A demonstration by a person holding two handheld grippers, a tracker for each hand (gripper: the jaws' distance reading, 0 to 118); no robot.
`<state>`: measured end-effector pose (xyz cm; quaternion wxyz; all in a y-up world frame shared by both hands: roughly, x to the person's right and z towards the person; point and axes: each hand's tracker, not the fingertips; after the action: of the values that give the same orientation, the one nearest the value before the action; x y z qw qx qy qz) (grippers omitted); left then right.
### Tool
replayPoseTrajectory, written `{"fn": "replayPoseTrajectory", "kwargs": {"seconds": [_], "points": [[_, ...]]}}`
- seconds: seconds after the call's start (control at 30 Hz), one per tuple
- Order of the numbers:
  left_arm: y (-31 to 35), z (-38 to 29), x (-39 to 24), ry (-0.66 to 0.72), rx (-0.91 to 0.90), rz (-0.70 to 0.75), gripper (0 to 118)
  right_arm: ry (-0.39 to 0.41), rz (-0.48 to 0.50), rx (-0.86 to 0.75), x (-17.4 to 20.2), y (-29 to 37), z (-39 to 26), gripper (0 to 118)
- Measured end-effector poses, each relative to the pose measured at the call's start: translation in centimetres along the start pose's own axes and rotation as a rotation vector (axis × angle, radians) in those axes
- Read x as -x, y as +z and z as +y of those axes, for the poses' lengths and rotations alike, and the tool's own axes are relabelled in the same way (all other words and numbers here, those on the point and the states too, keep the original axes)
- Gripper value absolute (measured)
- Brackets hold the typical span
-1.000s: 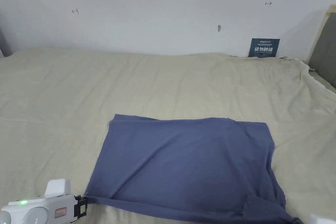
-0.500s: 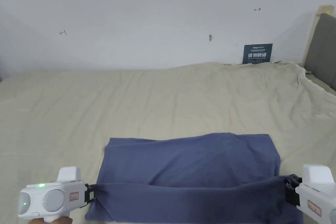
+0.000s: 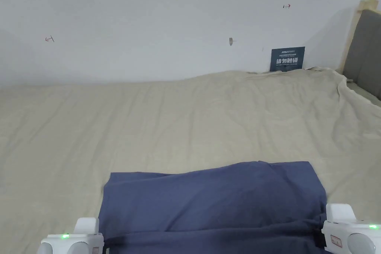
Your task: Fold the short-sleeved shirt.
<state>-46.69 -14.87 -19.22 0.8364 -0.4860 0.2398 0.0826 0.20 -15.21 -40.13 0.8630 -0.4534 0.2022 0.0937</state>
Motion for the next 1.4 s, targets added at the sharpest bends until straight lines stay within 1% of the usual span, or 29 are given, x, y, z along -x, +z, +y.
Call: {"fn": "replayPoseTrajectory", "kwargs": {"seconds": [0.03,0.13,0.17,0.23,0.27,0.3,0.33,0.4,0.43,0.5,0.7,0.73,0.87,0.93,0.97,1.0,1.03,1.07,1.1,1.13,1.17,1.2,1.23,1.27,1.4], "points": [[0.2,0.1,0.0,0.005,0.003,-0.001,1,-0.021,-0.001,0.014,0.0,-0.4,-0.4,2],[-0.1,0.4,0.8,0.014,0.017,-0.015,2,-0.072,-0.002,-0.015,0.3,0.4,-0.3,2],[0.1,0.5,0.8,0.024,0.024,-0.022,6,-0.072,-0.002,-0.015,0.4,0.6,-0.2,3],[0.9,1.0,0.8,0.043,0.028,-0.036,24,-0.067,-0.002,-0.01,0.3,1.2,0.1,7],[1.4,1.2,0.8,0.053,0.032,-0.018,39,-0.068,-0.001,-0.009,0.0,1.5,0.2,13],[2.1,1.3,0.7,0.063,0.028,-0.001,66,-0.073,-0.002,-0.016,0.0,2.3,0.3,31],[2.8,1.2,0.9,0.07,0.013,0.002,81,-0.082,0.005,-0.045,0.0,3.2,0.4,50],[4.8,1.3,0.8,0.088,-0.046,-0.017,107,-0.084,0.014,-0.11,-0.5,5.0,0.7,89],[5.9,1.3,0.7,0.095,-0.072,-0.037,110,-0.077,0.026,-0.146,-0.5,6.4,0.8,94],[8.1,1.0,0.6,0.107,-0.112,-0.055,110,-0.05,0.058,-0.217,-0.8,9.0,1.1,94],[14.5,0.1,0.3,0.133,-0.28,-0.102,110,0.01,0.071,-0.408,-0.8,17.6,0.2,94],[14.2,-0.4,1.3,0.15,-0.304,-0.117,111,0.019,0.075,-0.436,-0.7,18.9,-0.1,94],[16.7,-2.2,1.0,0.158,-0.337,-0.166,111,0.049,0.054,-0.517,-0.5,22.5,-2.1,93],[17.8,-3.3,0.7,0.157,-0.356,-0.157,110,0.054,0.038,-0.559,-0.4,23.7,-3.4,90],[18.2,-4.0,0.5,0.172,-0.396,-0.143,109,0.055,0.032,-0.576,-0.4,24.2,-4.0,83],[18.7,-4.8,0.3,0.191,-0.438,-0.13,106,0.055,0.027,-0.575,-0.3,24.5,-4.6,69],[19.2,-5.7,0.2,0.194,-0.476,-0.126,101,0.054,0.018,-0.577,-0.2,24.7,-5.4,56],[19.5,-6.4,0.1,0.198,-0.505,-0.124,90,0.054,0.02,-0.581,-0.3,24.6,-5.9,44],[19.6,-7.2,0.0,0.193,-0.519,-0.131,70,0.054,0.025,-0.588,-0.3,24.7,-6.6,23],[19.6,-7.9,-0.1,0.186,-0.518,-0.127,50,0.051,0.019,-0.593,-0.2,24.8,-7.1,6],[19.8,-8.4,-0.2,0.184,-0.515,-0.13,29,0.044,0.01,-0.598,-0.1,24.8,-7.6,2],[19.8,-8.8,-0.1,0.185,-0.505,-0.144,7,0.042,0.015,-0.604,-0.2,24.6,-8.1,0],[20.2,-9.4,-0.4,0.201,-0.508,-0.156,0,0.045,0.033,-0.603,-0.2,24.6,-8.4,0],[20.7,-10.0,-0.8,0.212,-0.52,-0.15,0,0.048,0.046,-0.599,-0.2,24.5,-8.6,0],[20.9,-10.6,-1.3,0.18,-0.493,-0.142,0,0.082,0.031,-0.595,0.1,24.1,-9.0,0]]}}
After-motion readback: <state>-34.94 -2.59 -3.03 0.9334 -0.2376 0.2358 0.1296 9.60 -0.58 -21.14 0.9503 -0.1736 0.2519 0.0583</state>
